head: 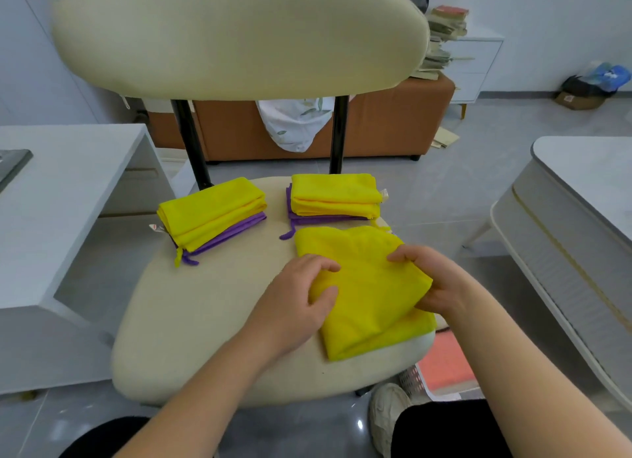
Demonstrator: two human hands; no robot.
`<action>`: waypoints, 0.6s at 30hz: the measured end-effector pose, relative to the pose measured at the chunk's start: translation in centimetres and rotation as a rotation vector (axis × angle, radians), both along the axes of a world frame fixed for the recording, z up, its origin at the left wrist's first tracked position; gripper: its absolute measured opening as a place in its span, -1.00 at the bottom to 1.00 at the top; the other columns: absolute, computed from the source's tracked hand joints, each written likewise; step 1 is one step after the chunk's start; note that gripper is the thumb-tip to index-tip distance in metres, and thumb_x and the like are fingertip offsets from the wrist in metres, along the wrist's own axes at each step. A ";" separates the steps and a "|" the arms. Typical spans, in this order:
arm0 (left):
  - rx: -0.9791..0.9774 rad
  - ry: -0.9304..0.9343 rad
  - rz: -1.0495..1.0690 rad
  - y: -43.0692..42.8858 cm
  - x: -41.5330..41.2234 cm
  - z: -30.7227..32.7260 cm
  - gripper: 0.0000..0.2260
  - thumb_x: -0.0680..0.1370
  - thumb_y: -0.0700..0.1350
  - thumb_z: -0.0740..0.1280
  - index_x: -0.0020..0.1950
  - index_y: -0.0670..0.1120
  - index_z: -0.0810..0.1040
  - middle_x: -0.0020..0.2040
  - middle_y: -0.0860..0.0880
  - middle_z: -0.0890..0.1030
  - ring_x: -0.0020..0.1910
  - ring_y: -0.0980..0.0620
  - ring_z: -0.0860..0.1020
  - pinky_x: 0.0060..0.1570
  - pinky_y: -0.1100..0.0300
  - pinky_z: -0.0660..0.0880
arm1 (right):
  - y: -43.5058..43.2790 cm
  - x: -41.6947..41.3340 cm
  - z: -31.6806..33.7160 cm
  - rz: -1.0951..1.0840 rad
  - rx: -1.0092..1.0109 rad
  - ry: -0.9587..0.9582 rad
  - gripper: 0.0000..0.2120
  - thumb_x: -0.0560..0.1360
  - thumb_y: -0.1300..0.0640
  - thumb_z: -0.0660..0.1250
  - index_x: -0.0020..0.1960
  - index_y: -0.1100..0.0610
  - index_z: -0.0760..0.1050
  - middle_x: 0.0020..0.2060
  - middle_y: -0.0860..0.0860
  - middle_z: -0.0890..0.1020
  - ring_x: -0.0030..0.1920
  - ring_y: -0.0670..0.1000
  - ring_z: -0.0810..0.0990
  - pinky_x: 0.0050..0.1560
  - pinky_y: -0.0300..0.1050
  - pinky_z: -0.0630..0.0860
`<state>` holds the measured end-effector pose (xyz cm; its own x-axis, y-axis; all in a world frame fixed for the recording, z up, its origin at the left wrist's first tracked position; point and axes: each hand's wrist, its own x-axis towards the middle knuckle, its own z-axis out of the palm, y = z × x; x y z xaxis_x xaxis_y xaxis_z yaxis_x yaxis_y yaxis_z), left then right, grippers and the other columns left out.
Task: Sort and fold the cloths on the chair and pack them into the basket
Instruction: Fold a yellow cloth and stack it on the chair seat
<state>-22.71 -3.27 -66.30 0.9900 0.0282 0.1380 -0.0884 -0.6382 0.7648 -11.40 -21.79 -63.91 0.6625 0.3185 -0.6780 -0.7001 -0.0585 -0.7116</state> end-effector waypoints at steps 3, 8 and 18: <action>0.409 0.078 -0.167 -0.4 -0.3 -1.3 -0.31 0.46 0.40 -0.04 0.51 0.10 0.13 0.54 0.11 0.07 0.51 0.17 -0.04 0.41 0.34 -0.18 | -1.1 0.6 -0.8 0.029 -0.124 -0.054 -0.66 0.49 0.23 0.23 0.27 0.18 0.46 0.04 0.23 0.63 0.02 0.23 0.59 -0.02 0.05 0.53; 0.606 0.147 -0.241 -0.8 -0.3 -1.5 -0.24 0.38 0.42 -0.24 0.52 0.16 -0.24 0.52 0.10 -0.34 0.46 0.13 -0.40 0.43 0.10 -0.36 | -1.8 0.6 -0.7 0.152 -0.190 -0.312 -0.53 0.50 0.45 0.09 0.32 0.13 0.45 0.08 0.14 0.62 0.07 0.20 0.58 0.09 0.10 0.53; 0.746 0.274 -0.292 -0.3 -0.6 -0.6 -0.20 0.32 0.45 -0.28 0.52 0.20 -0.21 0.52 0.13 -0.30 0.49 0.10 -0.33 0.43 -0.11 -0.36 | -0.8 -0.1 -0.6 0.285 -0.482 -0.621 -0.42 0.51 0.36 0.13 0.46 -0.04 0.26 0.17 0.10 0.53 0.09 0.12 0.51 0.04 -0.02 0.47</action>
